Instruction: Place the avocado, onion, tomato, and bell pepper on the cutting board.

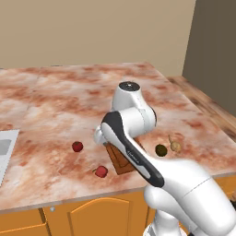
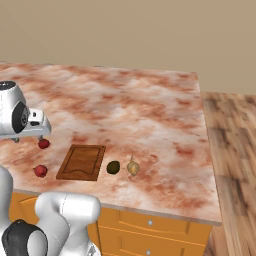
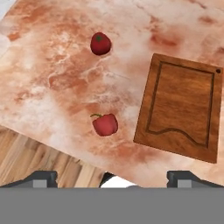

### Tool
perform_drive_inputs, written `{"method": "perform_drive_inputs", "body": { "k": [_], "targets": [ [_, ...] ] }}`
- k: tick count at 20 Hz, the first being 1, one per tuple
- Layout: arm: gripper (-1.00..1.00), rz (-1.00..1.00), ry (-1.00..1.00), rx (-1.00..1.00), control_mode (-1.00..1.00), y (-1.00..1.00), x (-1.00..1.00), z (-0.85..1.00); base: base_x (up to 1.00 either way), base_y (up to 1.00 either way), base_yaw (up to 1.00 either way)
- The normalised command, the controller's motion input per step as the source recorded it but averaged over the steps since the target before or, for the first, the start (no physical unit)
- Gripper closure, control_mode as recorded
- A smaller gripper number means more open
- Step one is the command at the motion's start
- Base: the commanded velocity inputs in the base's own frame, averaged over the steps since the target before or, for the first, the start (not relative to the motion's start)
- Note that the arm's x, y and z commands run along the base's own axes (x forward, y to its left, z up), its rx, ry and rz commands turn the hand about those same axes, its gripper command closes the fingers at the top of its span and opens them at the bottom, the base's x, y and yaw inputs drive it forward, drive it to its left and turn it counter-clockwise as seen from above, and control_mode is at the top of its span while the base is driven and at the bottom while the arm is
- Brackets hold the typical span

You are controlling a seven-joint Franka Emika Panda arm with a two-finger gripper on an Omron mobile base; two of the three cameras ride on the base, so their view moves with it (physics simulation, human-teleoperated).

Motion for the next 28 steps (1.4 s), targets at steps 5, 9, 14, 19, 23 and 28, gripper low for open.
{"method": "perform_drive_inputs", "body": {
  "k": [5,9,14,19,23,28],
  "targets": [
    [-1.0,0.03,0.0,0.0,-1.0,0.01,0.01,-0.27,0.0,0.0,0.0],
    [-1.0,0.07,0.0,0.03,-1.0,0.0,0.03,-0.22,0.0,0.0,0.0],
    [-1.0,0.07,0.0,0.02,-1.0,0.09,0.06,-0.18,0.0,0.0,0.0],
    [-1.0,0.06,0.02,0.01,-1.0,0.18,0.17,-0.21,0.0,0.0,0.0],
    [-1.0,0.02,0.06,0.0,-1.0,0.12,0.26,-0.27,0.0,0.0,0.0],
    [-1.0,0.0,0.12,0.0,-1.0,0.03,0.25,-0.38,0.0,0.0,0.0]
  ]
}}
